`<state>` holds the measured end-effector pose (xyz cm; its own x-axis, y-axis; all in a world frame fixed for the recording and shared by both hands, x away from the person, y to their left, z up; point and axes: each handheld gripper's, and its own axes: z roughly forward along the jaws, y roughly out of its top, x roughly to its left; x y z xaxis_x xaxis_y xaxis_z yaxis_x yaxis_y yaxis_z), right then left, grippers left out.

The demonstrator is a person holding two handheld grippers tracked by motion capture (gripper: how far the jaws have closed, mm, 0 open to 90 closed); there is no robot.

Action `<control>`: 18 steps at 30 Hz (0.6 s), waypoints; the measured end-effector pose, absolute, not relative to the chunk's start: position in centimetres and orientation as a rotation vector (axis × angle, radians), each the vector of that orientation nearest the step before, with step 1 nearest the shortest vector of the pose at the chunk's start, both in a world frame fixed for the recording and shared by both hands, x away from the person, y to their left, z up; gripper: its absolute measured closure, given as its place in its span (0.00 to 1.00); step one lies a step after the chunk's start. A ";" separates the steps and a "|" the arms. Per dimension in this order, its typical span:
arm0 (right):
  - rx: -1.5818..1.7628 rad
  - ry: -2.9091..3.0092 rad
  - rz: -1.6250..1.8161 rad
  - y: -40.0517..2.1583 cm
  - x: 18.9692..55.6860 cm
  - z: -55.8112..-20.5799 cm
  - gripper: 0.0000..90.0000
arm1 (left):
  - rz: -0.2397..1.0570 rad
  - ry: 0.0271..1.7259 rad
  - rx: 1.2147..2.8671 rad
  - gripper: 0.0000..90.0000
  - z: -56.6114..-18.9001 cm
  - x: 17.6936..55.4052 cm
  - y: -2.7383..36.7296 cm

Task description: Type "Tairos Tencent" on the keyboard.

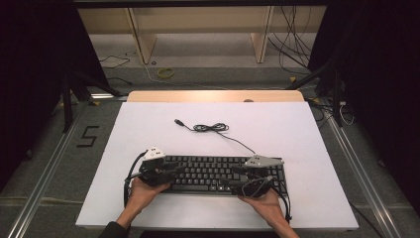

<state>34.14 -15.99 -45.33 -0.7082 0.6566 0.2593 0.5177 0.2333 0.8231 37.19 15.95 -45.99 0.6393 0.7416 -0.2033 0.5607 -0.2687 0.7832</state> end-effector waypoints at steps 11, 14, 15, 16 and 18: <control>1.128 2.342 1.486 -16.7 33.6 -45.3 0.37 | 0.244 1.032 2.022 0.99 -46.7 38.3 14.7; 1.128 2.341 1.488 -16.7 33.5 -45.2 0.37 | 0.235 1.037 2.025 0.99 -46.9 38.5 14.5; 1.126 2.341 1.490 -16.7 33.4 -45.2 0.37 | 0.234 1.039 2.029 0.99 -47.0 38.5 14.5; 1.124 2.339 1.493 -16.7 33.4 -45.2 0.37 | 0.232 1.036 2.037 0.99 -47.0 38.6 14.4; 1.124 2.340 1.494 -16.7 33.3 -45.2 0.36 | 0.227 1.041 2.040 0.99 -47.2 38.8 14.2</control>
<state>33.29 -16.75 -45.17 -0.7093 0.6559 0.2583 0.5103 0.2248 0.8301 38.78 14.21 -47.17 0.6429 0.7418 -0.1908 0.5949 -0.3267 0.7344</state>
